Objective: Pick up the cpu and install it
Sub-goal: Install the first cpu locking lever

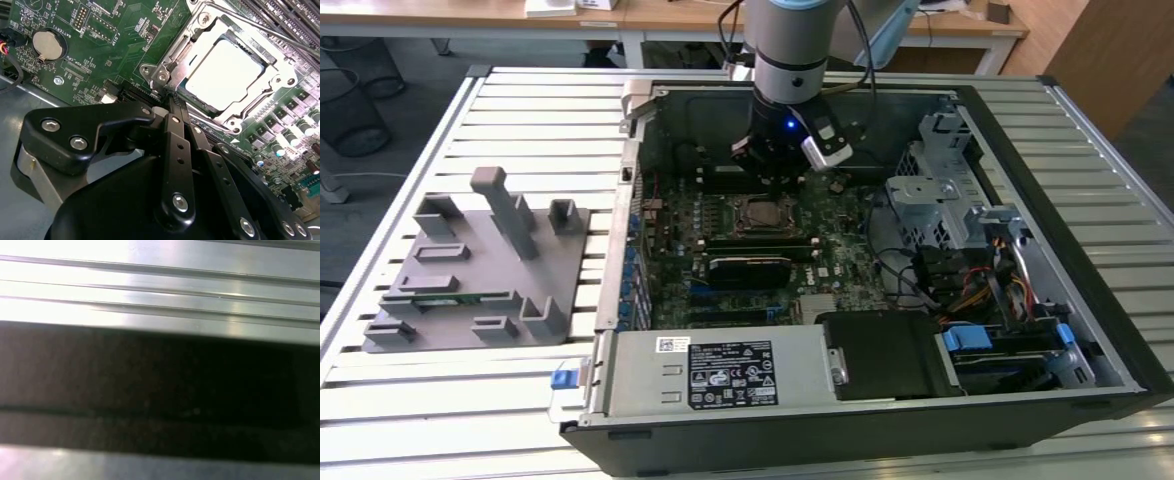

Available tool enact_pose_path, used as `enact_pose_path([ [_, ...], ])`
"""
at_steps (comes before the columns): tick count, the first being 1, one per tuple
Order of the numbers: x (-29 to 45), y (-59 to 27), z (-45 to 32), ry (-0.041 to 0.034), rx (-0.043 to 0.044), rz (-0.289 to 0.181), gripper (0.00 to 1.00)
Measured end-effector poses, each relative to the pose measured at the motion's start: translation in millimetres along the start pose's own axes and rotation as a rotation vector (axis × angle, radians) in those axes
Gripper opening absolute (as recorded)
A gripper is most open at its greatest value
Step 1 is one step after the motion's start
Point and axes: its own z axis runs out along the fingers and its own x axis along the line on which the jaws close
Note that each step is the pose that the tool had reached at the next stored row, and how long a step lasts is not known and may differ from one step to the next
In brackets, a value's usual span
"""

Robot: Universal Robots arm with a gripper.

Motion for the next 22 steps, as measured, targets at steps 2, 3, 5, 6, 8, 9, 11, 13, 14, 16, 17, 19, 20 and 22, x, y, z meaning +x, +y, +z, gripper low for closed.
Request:
enact_pose_path([
  [2,0.0,0.0,-0.1,0.0002,0.0004,0.000,0.11],
  [3,0.0,0.0,-0.3,0.0005,0.0005,0.000,0.11],
  [5,0.0,0.0,-0.7,0.0010,0.0005,0.000,0.11],
  [6,0.0,0.0,-1.0,0.0014,0.0004,0.000,0.11],
  [8,0.0,0.0,-1.0,0.0021,0.0001,0.000,0.11],
  [9,0.0,0.0,-1.0,0.0022,0.0001,0.000,0.11],
  [11,-0.1,0.1,-1.0,0.0025,0.0026,0.000,0.11],
  [13,0.0,0.0,-0.8,0.0028,0.0075,0.000,0.11],
  [14,0.0,0.0,-0.5,0.0028,0.0091,0.000,0.11],
  [16,0.0,0.0,0.0,0.0032,0.0120,0.000,0.11],
  [17,0.0,-0.1,0.2,0.0034,0.0133,0.000,0.11],
  [19,0.1,-0.2,0.7,0.0035,0.0155,0.000,0.11],
  [20,0.1,-0.2,1.1,0.0035,0.0165,0.000,0.11],
  [22,0.0,-0.1,1.8,0.0035,0.0175,0.000,0.11],
])
